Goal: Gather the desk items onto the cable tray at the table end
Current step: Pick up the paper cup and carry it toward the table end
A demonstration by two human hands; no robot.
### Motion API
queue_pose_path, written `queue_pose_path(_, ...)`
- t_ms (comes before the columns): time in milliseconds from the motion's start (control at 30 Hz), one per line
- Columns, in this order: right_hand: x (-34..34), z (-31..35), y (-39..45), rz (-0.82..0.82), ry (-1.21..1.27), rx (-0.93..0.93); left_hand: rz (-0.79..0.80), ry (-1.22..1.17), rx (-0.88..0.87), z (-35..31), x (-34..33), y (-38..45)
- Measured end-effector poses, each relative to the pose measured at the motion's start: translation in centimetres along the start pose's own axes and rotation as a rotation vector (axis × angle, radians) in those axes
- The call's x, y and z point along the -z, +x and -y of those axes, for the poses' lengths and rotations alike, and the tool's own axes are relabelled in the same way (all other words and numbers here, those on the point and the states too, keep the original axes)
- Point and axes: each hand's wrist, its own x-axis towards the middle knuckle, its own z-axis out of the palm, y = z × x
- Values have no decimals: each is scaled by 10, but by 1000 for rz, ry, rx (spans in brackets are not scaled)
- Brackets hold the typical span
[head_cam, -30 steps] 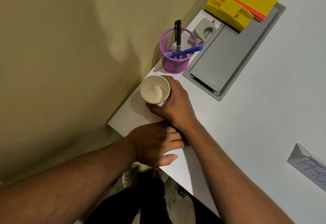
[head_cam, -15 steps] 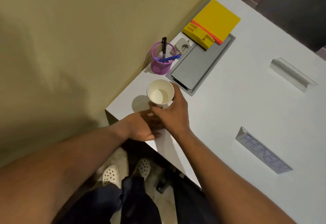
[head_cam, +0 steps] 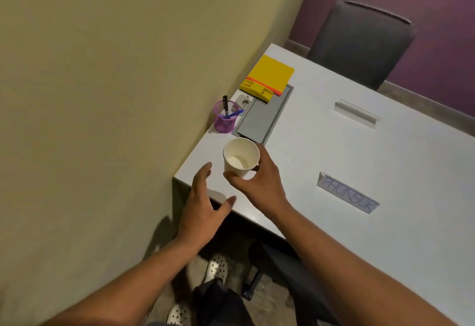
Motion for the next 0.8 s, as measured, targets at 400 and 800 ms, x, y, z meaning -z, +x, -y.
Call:
queue_pose_path(400, 11, 75, -143, -141, 21, -21, 132, -64, -279, -56, 40, -85)
queue_pose_path(800, 85, 64, -265, -388, 84, -141, 381, -54, -472, -101, -17, -162)
